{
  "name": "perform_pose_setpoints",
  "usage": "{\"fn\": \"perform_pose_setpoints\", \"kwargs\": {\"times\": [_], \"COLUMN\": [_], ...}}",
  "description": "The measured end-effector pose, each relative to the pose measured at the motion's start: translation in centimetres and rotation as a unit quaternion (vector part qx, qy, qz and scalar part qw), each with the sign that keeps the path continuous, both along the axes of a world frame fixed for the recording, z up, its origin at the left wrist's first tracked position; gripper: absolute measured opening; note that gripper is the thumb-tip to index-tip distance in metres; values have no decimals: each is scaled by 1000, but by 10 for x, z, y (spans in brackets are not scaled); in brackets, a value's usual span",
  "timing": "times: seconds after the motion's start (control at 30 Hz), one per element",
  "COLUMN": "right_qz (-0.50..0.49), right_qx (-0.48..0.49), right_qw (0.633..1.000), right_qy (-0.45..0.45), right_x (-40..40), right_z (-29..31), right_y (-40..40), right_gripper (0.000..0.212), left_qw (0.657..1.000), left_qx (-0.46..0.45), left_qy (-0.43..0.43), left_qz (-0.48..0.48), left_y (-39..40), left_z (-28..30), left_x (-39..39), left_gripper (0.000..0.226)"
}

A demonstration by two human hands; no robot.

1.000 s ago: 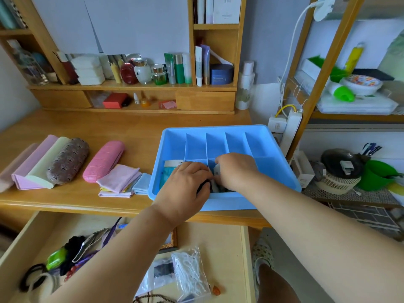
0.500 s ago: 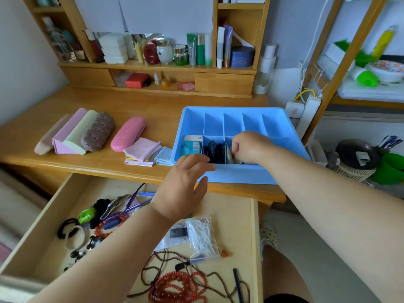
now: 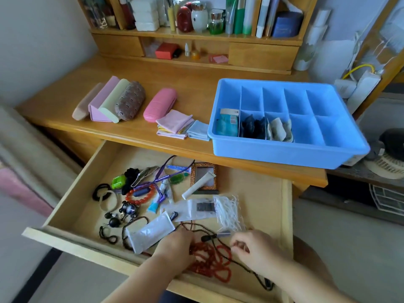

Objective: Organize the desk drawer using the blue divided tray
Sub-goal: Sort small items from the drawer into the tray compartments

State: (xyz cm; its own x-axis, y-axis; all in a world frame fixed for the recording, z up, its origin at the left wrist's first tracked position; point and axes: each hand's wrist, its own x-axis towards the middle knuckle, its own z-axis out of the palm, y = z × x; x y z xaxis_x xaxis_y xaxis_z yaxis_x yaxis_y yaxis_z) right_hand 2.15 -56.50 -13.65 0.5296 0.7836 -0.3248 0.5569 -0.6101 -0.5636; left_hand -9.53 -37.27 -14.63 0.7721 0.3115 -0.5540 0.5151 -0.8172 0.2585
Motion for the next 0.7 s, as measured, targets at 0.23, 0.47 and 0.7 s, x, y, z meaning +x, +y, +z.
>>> {"fn": "perform_pose_setpoints", "kwargs": {"times": [0.23,0.47,0.7], "right_qz": [-95,-51,-114], "right_qx": [-5,85,41], "right_qw": [991,950,976], "right_qy": [93,297,179], "right_x": [-13,-10,-13], "right_z": [-16,5,-9], "right_y": [11,29,32], "right_gripper": [9,29,9], "left_qw": [997,943,938], "left_qx": [41,-279,-163], "left_qy": [-21,-166,-246], "left_qz": [-55,74,183], "left_y": [-4,6,26], "left_z": [2,41,39], "left_x": [8,7,-3], "left_gripper": [22,9,20]}}
